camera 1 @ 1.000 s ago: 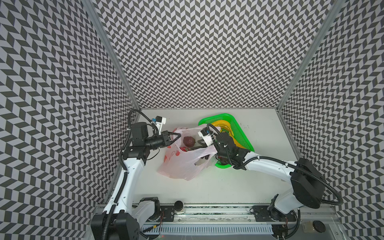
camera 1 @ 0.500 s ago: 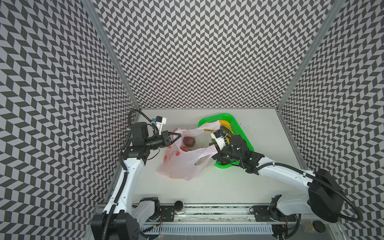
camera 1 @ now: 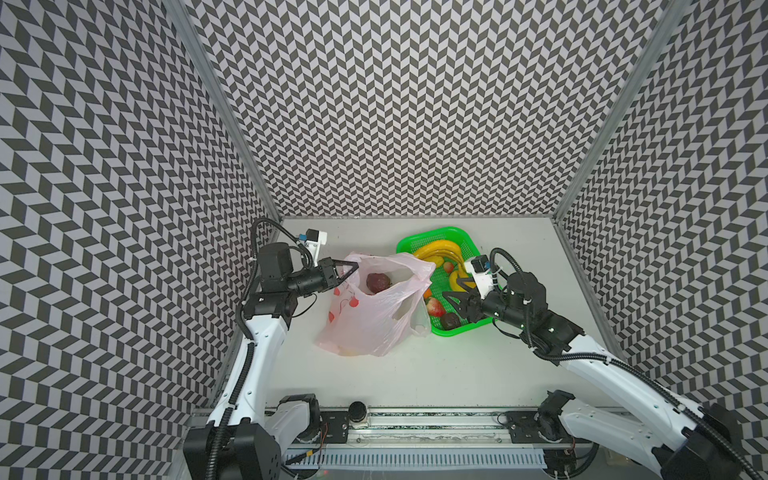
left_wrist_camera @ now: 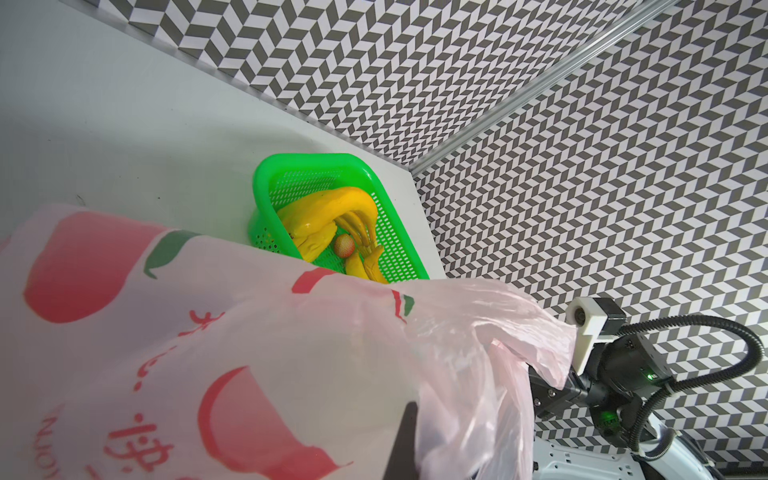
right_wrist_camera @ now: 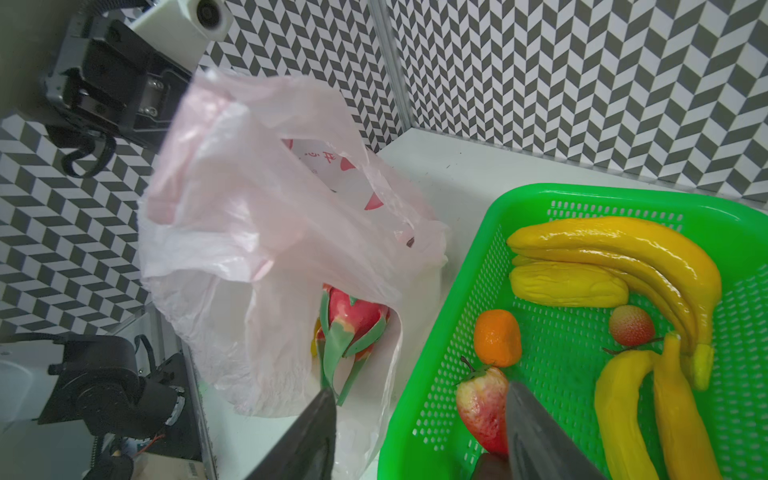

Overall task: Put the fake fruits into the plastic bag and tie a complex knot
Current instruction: 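Withdraw the right gripper from the bag back over the basket, then lower the right gripper onto the orange in the basket and grasp it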

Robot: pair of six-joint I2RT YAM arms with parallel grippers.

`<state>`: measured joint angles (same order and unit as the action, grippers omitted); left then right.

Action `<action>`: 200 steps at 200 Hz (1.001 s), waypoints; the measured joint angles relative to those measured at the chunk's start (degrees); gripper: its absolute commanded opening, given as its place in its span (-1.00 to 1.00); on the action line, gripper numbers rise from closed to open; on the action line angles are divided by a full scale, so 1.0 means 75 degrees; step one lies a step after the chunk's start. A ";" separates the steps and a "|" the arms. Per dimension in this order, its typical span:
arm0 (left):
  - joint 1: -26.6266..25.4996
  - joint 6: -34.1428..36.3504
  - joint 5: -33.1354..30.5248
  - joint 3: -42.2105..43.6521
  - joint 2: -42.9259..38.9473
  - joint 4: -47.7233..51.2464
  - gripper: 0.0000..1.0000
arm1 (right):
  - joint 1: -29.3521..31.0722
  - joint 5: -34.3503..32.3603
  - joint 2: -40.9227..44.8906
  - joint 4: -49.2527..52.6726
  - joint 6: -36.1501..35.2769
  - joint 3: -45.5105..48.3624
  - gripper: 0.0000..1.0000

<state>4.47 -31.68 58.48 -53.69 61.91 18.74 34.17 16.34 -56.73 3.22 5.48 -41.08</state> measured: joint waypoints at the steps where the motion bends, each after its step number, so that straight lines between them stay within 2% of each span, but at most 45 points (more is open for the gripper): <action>1: 0.0006 0.0000 0.0000 0.0000 0.0000 0.0003 -1.00 | -0.0006 0.0000 0.0003 0.0012 -0.0003 0.0000 0.32; 34: 0.0111 0.0029 0.0044 -0.0003 0.0038 0.0012 -1.00 | -0.0370 0.0041 -0.0356 0.0848 -0.0003 -0.0117 0.39; 94: 0.0411 0.0221 0.0128 -0.0076 0.0044 0.0198 -1.00 | -0.0839 0.0402 -0.2317 0.1961 0.0003 -0.1279 0.62; 151: 0.0685 0.0356 0.0256 -0.0076 0.0044 0.0376 -1.00 | -0.0819 0.0493 -0.4596 0.2259 0.0067 -0.2655 0.55; 200: 0.0711 0.0463 0.0312 -0.0076 0.0044 0.0478 -1.00 | -0.0565 0.0300 -0.5709 0.2226 0.0224 -0.3316 0.43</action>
<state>9.80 -28.21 60.82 -54.26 62.24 22.33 29.93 18.59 -99.55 19.92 7.16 -65.95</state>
